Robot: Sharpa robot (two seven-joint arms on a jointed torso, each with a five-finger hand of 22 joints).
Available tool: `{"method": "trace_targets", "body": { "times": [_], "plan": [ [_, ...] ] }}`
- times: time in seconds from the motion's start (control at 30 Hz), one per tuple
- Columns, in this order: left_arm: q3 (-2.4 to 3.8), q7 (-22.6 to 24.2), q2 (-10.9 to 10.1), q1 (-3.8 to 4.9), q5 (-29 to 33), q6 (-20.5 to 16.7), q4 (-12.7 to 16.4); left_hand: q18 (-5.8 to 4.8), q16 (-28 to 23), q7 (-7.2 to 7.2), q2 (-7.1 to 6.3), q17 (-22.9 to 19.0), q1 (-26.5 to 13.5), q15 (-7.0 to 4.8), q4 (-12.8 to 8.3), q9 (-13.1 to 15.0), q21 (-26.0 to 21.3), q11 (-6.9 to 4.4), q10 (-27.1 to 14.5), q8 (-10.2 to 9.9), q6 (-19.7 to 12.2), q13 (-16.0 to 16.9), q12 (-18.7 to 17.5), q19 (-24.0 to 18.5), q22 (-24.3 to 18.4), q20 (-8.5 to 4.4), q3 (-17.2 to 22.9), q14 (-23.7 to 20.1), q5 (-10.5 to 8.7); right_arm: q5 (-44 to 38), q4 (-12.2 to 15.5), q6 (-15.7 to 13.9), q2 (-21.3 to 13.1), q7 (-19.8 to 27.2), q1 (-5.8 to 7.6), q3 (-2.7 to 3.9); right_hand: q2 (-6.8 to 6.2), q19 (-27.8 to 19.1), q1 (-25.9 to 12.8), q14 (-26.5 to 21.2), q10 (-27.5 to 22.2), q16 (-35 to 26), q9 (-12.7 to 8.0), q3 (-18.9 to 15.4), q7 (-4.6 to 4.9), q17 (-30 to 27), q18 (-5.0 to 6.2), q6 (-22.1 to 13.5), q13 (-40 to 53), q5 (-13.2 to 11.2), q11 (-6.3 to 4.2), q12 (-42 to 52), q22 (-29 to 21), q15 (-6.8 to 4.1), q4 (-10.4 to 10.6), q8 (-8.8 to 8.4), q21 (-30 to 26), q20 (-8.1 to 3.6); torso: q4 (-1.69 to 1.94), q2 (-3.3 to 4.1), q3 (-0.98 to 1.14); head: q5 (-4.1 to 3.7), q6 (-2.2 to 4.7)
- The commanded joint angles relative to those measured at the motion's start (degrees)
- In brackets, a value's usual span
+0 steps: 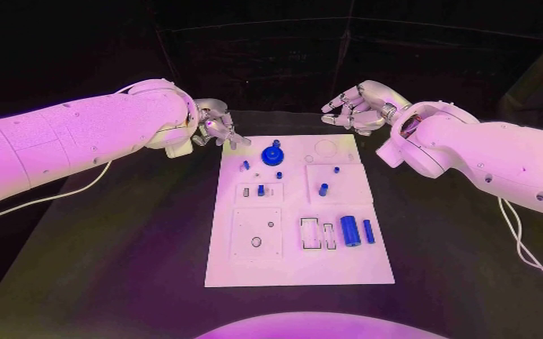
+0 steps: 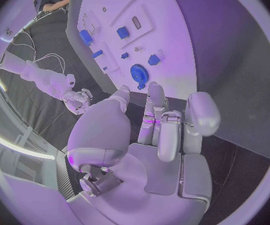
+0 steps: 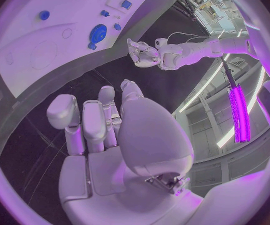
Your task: Assemble the parts on the task board
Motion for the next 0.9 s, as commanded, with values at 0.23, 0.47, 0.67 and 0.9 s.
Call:
{"method": "trace_targets", "body": {
  "times": [0.23, 0.47, 0.67, 0.9],
  "plan": [
    [-0.41, -12.1, 4.1, -0.11, 5.6, 5.2, -3.5, -2.12, 0.7, -1.80, 3.22, 15.0, 1.8, -1.37, 1.5, 4.8, 6.4, -1.66, 6.8, 5.2, -0.2, 15.8, 8.6, 3.3, 6.2, -1.37, -3.4, 6.0, 0.12, -0.1, 0.1, 0.1, 0.2, 0.0, 0.10, 0.03, 0.23, -0.2, -0.4, 0.9, -0.2, -0.1, -0.1, -0.1, -0.06, 0.1, 0.88, -0.4, 0.1, 0.3, 0.06, 0.2, 0.1, -0.20, 0.4, 0.15, -0.2, -0.11, 0.05, 0.02, -0.06, 0.09, -0.03],
    [-0.70, -14.4, 5.9, -0.49, 5.8, 4.6, -4.8, -2.30, 0.7, -2.06, 4.46, 15.0, -2.5, -1.63, 3.1, 8.0, 7.1, -1.92, 6.8, 7.6, -1.7, 17.0, 8.8, 3.7, 7.1, -1.67, -7.8, 6.0, 0.11, -0.1, 0.1, 0.1, 0.3, 0.0, 0.10, 0.03, 0.23, -0.2, -0.4, 0.9, -0.2, -0.1, -0.1, -0.1, -0.06, 0.1, 0.88, -0.4, 0.1, 0.3, 0.06, 0.2, 0.1, -0.20, 0.4, 0.15, -0.2, -0.11, 0.06, 0.02, -0.10, 0.03, -0.15],
    [-0.96, -15.6, 6.9, -1.00, 5.8, 6.6, -5.4, -2.28, 0.7, -2.06, 5.22, 15.0, -3.4, -1.66, 3.2, 9.2, 7.0, -1.90, 6.4, 8.4, -2.5, 16.4, 8.4, 3.6, 7.1, -1.71, -9.4, 6.0, 0.12, -0.1, 0.1, 0.2, 0.4, 0.0, 0.10, 0.03, 0.23, -0.2, -0.4, 0.9, -0.2, -0.1, -0.1, -0.1, -0.06, 0.1, 0.88, -0.4, 0.1, 0.3, 0.06, 0.2, 0.1, -0.20, 0.4, 0.15, -0.2, -0.11, 0.11, 0.00, -0.13, 0.02, -0.33],
    [-1.12, -16.8, 7.6, -1.58, 5.8, 7.2, -6.3, -2.26, 0.7, -2.03, 5.39, 15.0, -3.3, -1.64, 3.1, 9.6, 6.9, -1.87, 6.1, 8.6, -2.9, 16.0, 8.1, 3.6, 7.1, -1.70, -9.9, 6.0, 0.13, -0.1, 0.0, 0.2, 0.5, 0.0, 0.10, 0.03, 0.23, -0.2, -0.4, 0.9, -0.2, -0.1, -0.1, -0.1, -0.06, 0.1, 0.88, -0.4, 0.1, 0.3, 0.06, 0.2, 0.1, -0.20, 0.4, 0.15, -0.2, -0.11, 0.00, 0.02, -0.11, 0.12, -0.45]
  ]
}}
